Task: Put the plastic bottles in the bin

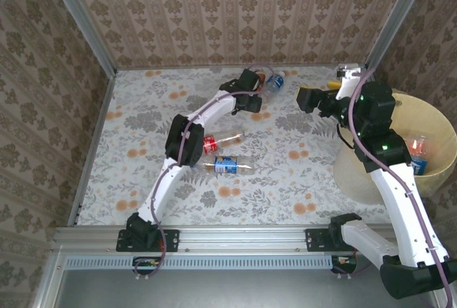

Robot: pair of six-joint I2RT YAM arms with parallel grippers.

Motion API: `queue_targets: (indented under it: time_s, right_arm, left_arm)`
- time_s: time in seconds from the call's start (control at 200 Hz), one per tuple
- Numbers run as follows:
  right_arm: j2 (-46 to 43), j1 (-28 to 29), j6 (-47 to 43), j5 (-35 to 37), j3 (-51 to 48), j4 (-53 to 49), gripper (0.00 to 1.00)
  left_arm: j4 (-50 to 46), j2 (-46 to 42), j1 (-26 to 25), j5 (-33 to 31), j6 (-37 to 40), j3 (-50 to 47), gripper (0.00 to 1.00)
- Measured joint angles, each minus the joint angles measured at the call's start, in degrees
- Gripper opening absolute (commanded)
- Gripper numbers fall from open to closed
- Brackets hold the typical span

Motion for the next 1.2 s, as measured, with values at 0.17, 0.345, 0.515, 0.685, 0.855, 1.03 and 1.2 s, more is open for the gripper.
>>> queue_targets:
  time_s: [0.17, 0.345, 0.515, 0.685, 0.855, 1.03, 1.2]
  right_arm:
    - [-0.98, 0.0, -0.87, 0.5, 0.0, -1.22, 1.0]
    - [-1.75, 0.0, -1.07, 1.05, 0.0, -1.88, 1.0]
    - [-1.75, 0.0, -1.05, 1.03, -0.31, -1.9, 1.0]
    - [-1.73, 0.76, -0.37, 0.46, -2.89, -1.88, 1.0]
    - [-0.2, 2.82, 0.94, -1.46, -4.17, -1.86, 1.0]
    - [1.27, 5.97, 2.29, -1.81, -5.62, -0.28, 1.0]
    - [3.89, 8.81, 3.54, -1.7, -6.12, 1.62, 1.0]
  left_arm:
    - [-1.16, 2.16, 0.07, -0.79, -0.04, 3.78, 0.52]
    - [-1.29, 2.4, 0.11, -1.68, -0.31, 4.09, 0.44]
    - [1.33, 0.61, 0.17, -2.19, -0.26, 0.11, 0.4]
    - [3.91, -4.37, 0.48, -2.51, -0.33, -8.57, 0.37]
    - [6.08, -10.78, 0.96, -2.51, -0.76, -18.23, 0.36]
    - [9.62, -19.23, 1.22, -1.99, -1.92, -29.86, 0.35]
    - [13.57, -27.54, 1.44, 0.39, -3.78, -38.97, 0.34]
